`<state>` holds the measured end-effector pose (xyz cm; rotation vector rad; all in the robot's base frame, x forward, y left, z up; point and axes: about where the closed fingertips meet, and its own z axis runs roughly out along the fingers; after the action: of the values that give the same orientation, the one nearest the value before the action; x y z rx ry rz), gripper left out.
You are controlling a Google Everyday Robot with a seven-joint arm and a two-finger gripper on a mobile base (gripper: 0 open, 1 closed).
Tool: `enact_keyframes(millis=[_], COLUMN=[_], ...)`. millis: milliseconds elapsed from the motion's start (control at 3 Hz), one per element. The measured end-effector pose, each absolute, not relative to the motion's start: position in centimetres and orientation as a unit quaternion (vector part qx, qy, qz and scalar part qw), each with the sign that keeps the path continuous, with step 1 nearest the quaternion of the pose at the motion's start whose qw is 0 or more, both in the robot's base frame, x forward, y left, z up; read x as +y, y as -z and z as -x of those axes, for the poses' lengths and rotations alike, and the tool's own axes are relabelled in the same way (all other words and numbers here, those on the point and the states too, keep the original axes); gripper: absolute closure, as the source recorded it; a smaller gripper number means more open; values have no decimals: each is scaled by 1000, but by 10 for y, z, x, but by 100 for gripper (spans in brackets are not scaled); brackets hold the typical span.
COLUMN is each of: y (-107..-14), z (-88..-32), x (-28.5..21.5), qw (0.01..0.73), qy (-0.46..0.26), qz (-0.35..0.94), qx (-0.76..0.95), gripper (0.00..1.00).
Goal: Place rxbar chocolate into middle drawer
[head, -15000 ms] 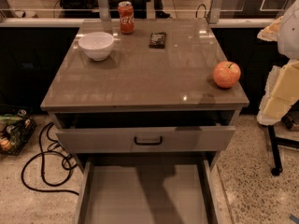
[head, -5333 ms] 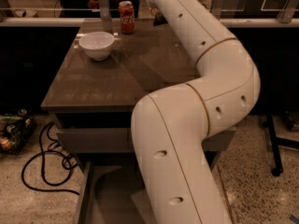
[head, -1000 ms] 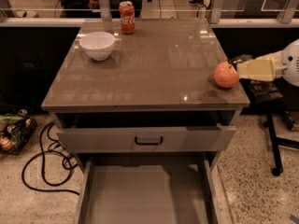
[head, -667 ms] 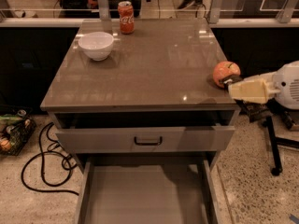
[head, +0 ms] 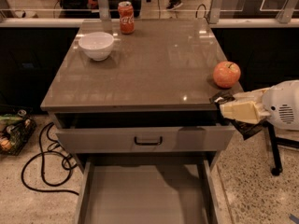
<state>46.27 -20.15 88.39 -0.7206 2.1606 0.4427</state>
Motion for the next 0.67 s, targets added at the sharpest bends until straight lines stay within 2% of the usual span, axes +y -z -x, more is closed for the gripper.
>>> enact_keyframes(millis=[667], y=[-794], z=[-436], x=[-166], qw=[342], qy=[-182], qz=[353], qx=[852], gripper=[100])
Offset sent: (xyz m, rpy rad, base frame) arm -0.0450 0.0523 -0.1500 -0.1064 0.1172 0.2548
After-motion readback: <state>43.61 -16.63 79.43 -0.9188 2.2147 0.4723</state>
